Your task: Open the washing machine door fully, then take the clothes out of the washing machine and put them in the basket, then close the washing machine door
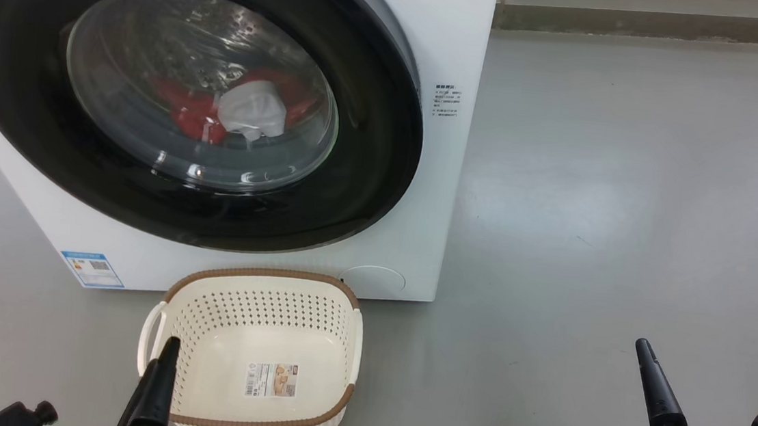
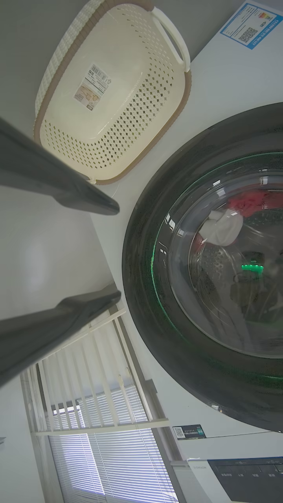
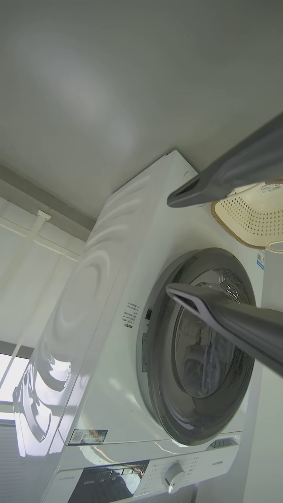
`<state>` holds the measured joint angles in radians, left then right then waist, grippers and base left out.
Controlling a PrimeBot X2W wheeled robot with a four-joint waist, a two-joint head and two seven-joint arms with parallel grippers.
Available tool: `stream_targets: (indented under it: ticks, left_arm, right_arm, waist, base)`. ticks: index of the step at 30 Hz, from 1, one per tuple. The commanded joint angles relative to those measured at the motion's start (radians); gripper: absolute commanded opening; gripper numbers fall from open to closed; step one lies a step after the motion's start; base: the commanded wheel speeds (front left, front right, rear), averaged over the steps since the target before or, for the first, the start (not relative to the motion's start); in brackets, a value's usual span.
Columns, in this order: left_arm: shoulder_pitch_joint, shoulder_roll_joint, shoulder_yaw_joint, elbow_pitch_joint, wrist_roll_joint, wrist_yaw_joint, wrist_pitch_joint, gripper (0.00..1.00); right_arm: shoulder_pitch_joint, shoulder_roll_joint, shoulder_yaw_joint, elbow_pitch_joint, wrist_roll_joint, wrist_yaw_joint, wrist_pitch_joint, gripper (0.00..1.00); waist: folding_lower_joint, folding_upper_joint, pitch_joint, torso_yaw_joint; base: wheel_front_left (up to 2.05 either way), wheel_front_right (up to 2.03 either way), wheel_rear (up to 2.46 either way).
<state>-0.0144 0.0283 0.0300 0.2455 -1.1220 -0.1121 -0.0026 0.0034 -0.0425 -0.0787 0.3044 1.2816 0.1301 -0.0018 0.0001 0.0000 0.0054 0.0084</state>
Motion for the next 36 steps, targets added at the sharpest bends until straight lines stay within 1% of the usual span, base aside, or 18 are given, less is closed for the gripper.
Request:
stream_targets:
  ticks: [1,12,36]
  left_arm:
    - [-0.004,0.013,0.008,-0.034,0.027,0.005,-0.010,1.00]
    - [0.006,0.015,-0.010,-0.062,0.186,0.024,-0.045,1.00]
    - [0.025,0.017,-0.037,-0.114,0.473,0.053,-0.113,1.00]
  right_arm:
    - [-0.007,-0.020,0.013,-0.032,-0.026,0.000,-0.011,1.00]
    - [0.001,-0.030,0.033,-0.046,-0.148,0.000,-0.046,1.00]
    - [0.023,-0.053,0.072,-0.076,-0.367,0.000,-0.113,1.00]
  waist:
    - [-0.0001,0.0000,0.000,0.000]
    - [-0.0001,0.0000,0.003,0.002]
    - [-0.0001,0.0000,0.002,0.008]
  base:
    - [0.00,0.00,0.00]
    - [0.00,0.00,0.00]
    - [0.00,0.00,0.00]
